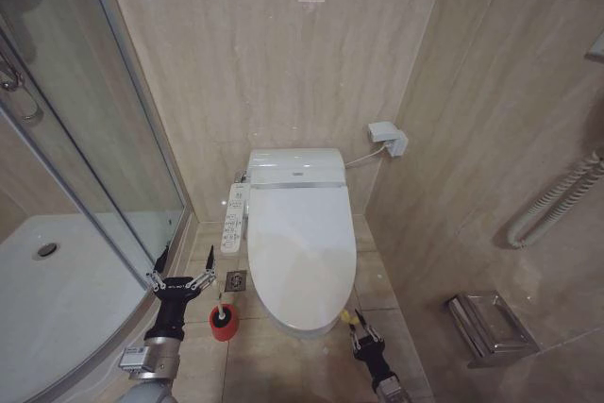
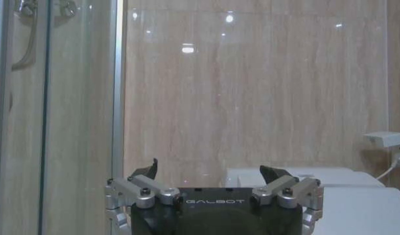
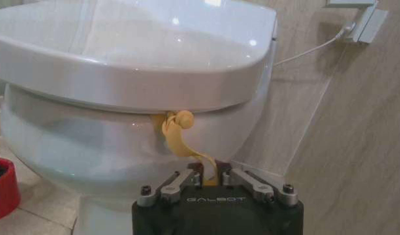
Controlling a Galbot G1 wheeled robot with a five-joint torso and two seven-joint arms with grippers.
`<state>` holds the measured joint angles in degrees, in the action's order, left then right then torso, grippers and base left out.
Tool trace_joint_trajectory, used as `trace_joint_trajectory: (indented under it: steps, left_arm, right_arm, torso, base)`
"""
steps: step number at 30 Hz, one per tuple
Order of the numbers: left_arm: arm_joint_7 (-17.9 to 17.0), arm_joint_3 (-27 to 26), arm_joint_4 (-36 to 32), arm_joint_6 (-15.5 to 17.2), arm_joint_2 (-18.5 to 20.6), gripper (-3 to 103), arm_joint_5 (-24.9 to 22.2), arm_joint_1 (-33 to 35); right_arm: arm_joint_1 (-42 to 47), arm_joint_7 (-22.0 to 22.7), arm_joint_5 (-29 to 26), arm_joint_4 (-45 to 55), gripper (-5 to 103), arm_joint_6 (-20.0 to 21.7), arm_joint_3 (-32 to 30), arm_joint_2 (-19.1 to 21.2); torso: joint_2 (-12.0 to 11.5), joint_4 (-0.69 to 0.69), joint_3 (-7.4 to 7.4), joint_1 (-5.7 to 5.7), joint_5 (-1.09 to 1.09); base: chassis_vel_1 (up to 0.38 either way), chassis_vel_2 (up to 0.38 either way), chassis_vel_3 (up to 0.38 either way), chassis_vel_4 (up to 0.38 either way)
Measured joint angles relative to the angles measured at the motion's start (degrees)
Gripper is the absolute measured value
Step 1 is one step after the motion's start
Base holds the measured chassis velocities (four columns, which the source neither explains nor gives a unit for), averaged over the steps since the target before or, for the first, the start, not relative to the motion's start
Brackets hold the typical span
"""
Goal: Open the toilet lid, clean the toilet bowl with a toilet brush, close the toilet lid, and flush.
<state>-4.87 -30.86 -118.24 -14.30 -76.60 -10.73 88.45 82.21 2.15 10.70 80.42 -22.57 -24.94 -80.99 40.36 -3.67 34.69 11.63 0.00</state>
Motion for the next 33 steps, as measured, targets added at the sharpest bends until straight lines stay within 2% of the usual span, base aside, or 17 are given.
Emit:
trace_joint_trajectory:
  steps: [3, 4, 15, 26, 33]
  left_arm:
    - [0.0, 0.0, 0.0, 0.0, 0.0, 100, 0.0, 0.0]
    - [0.0, 0.0, 0.0, 0.0, 0.0, 100, 0.0, 0.0]
    - [0.0, 0.0, 0.0, 0.0, 0.0, 100, 0.0, 0.0]
    - [0.0, 0.0, 0.0, 0.0, 0.0, 100, 0.0, 0.0]
    - [0.0, 0.0, 0.0, 0.0, 0.0, 100, 0.0, 0.0]
  right_arm:
    - [0.0, 0.0, 0.0, 0.1, 28, 0.0, -0.1, 0.0]
    - [0.0, 0.0, 0.0, 0.1, 3, -0.1, -0.1, 0.0]
    - [1.5, 0.6, -3.8, 5.2, 1, -0.5, -2.9, -0.9]
    - [2.6, 1.9, -10.6, 11.1, 1, -1.4, -5.3, -1.8]
    - [1.8, 2.9, -13.4, 17.3, 1, 1.1, -5.4, -1.7]
  torso:
    - [0.0, 0.00, 0.00, 0.00, 0.00]
    - [0.0, 0.00, 0.00, 0.00, 0.00]
    - [0.0, 0.01, 0.00, 0.00, 0.01]
    - [0.0, 0.01, 0.00, 0.00, 0.01]
    - [0.0, 0.00, 0.00, 0.00, 0.01]
  base:
    - [0.000, 0.000, 0.000, 0.000]
    - [0.000, 0.000, 0.000, 0.000]
    - [0.000, 0.000, 0.000, 0.000]
    - [0.000, 0.000, 0.000, 0.000]
    - [0.000, 0.000, 0.000, 0.000]
